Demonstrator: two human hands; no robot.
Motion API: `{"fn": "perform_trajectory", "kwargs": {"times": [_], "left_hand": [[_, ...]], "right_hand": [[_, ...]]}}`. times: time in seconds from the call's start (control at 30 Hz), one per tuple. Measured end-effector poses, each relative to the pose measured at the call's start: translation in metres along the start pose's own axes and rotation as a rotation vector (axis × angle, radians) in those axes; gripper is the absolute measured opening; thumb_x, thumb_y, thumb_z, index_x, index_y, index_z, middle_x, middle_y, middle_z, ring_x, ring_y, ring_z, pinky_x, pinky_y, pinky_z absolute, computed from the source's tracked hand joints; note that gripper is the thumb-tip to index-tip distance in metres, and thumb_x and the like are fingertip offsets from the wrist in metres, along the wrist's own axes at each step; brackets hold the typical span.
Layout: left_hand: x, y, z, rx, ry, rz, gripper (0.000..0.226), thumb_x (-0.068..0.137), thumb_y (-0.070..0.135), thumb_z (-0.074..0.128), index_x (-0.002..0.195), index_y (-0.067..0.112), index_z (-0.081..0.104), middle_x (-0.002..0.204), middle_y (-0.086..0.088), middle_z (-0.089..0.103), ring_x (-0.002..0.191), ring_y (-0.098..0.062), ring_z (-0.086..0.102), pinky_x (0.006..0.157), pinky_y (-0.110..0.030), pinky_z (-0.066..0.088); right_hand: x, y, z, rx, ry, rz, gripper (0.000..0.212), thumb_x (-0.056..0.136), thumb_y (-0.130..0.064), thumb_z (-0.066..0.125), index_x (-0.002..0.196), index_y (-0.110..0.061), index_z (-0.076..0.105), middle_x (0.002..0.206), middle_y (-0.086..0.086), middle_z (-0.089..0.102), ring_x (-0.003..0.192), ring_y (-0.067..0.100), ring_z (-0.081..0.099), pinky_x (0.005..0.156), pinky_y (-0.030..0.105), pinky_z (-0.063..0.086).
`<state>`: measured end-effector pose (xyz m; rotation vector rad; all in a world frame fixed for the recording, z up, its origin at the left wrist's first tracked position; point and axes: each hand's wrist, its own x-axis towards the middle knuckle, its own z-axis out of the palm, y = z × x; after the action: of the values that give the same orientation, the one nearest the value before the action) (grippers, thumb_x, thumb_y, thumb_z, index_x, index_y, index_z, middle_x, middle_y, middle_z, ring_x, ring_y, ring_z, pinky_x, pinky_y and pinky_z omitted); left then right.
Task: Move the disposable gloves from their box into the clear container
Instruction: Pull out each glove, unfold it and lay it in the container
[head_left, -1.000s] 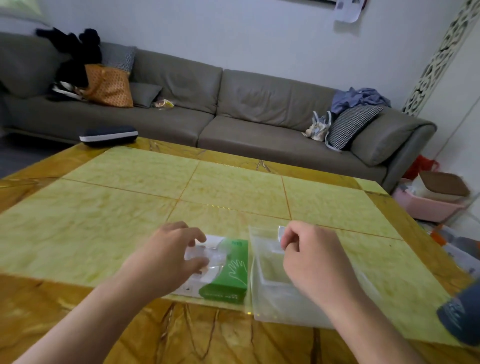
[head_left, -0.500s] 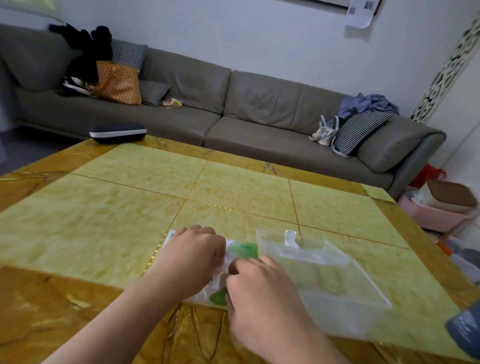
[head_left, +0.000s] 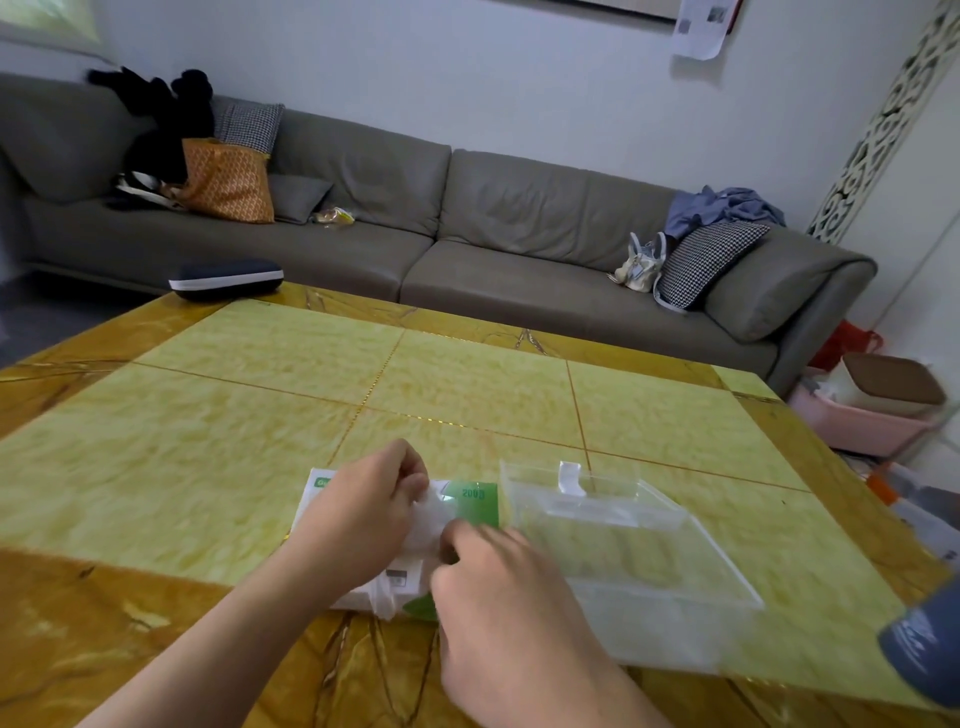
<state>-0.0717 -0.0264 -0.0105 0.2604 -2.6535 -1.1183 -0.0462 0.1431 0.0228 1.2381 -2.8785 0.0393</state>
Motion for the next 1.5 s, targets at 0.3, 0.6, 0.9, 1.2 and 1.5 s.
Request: {"fn": "perform_trajectory", "kwargs": {"times": [0.3,0.6,0.9,1.2,1.5], "left_hand": [[-0.003,-0.004,-0.011,0.2,-0.189,0.119,0.014,0.086,0.043,0.07,0.08,0.039,0.058,0.084,0.016,0.062,0.078,-0.002,0.058,0.069,-0.024,0.051],[-0.007,-0.001,-0.005,0.306,-0.045,0.162,0.018,0.089,0.025,0.068,0.073,0.034,0.065,0.072,0.021,0.066,0.072,0.0,0.063,0.063,-0.024,0.053],[-0.007,0.008,-0.013,-0.004,0.047,0.099,0.017,0.09,0.022,0.078,0.077,0.033,0.075,0.072,0.025,0.07,0.073,0.001,0.066,0.068,-0.026,0.057],[-0.009,0.003,-0.025,0.108,-0.168,0.096,0.008,0.089,0.04,0.077,0.091,0.038,0.07,0.087,0.021,0.07,0.086,0.004,0.063,0.078,-0.019,0.052],[-0.011,0.011,-0.033,-0.122,-0.09,0.116,0.016,0.094,0.031,0.074,0.079,0.029,0.076,0.077,0.009,0.075,0.077,-0.017,0.071,0.079,-0.042,0.059]], "right_hand": [[0.007,-0.005,0.003,-0.023,-0.032,0.022,0.046,0.097,0.005,0.046,0.143,0.0,0.046,0.13,0.02,0.049,0.12,0.042,0.046,0.098,0.046,0.037],[0.015,-0.012,0.019,0.024,-0.011,0.122,0.033,0.094,-0.001,0.059,0.126,0.0,0.051,0.11,0.017,0.053,0.1,0.039,0.06,0.071,0.04,0.036],[0.009,-0.009,0.016,0.151,-0.035,0.163,0.024,0.106,-0.005,0.041,0.124,-0.001,0.057,0.129,0.017,0.055,0.118,0.038,0.056,0.092,0.043,0.046],[0.014,-0.005,0.022,-0.069,-0.015,0.117,0.042,0.097,0.007,0.051,0.138,0.005,0.058,0.122,0.018,0.05,0.114,0.041,0.057,0.087,0.048,0.05],[0.019,-0.013,0.013,-0.075,-0.081,0.151,0.028,0.053,-0.006,0.091,0.078,-0.007,0.077,0.084,0.007,0.061,0.066,0.027,0.065,0.051,0.03,0.029]]}}
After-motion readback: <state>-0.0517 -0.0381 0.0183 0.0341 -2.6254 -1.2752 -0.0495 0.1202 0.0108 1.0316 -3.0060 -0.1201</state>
